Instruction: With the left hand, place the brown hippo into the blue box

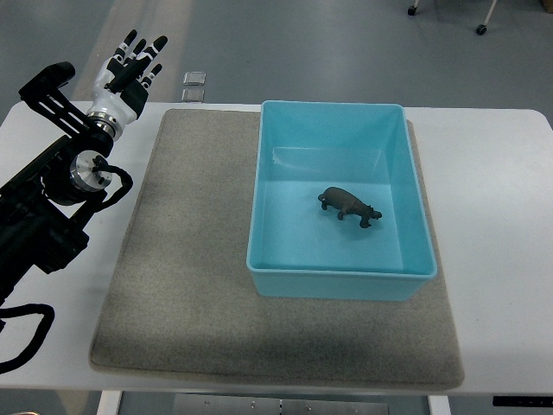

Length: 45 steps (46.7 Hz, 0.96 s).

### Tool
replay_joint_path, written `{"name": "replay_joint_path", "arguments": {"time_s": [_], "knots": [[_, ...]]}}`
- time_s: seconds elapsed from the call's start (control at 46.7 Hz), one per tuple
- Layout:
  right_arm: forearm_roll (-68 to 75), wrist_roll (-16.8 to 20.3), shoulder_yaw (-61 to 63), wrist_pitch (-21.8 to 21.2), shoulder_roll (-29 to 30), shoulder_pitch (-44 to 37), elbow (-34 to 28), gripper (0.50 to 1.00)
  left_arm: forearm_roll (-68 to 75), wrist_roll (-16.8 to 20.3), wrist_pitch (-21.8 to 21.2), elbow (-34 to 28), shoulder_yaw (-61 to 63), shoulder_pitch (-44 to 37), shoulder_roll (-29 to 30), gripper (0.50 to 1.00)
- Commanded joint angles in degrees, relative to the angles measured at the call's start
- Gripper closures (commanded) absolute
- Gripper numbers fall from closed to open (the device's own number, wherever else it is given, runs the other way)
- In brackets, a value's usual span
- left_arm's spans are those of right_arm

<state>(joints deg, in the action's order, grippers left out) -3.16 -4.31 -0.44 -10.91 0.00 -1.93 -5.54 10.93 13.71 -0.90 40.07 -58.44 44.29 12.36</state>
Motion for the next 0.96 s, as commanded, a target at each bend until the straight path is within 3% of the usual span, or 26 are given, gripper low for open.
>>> {"name": "replay_joint_path", "arguments": {"time_s": [0.0,0.942], "knots": [[0.0,0.0,0.0,0.0,0.0,0.0,0.0,0.564,-0.5,-0.1,0.2,-1.0,0.0,-0.1,0.0,0.501],[-0.1,0.0,0.1,-0.1,0.0,0.0,-0.8,0.564,-0.7,-0.8,0.3,-0.6,0.7,-1.3,0.8,0.504]]}}
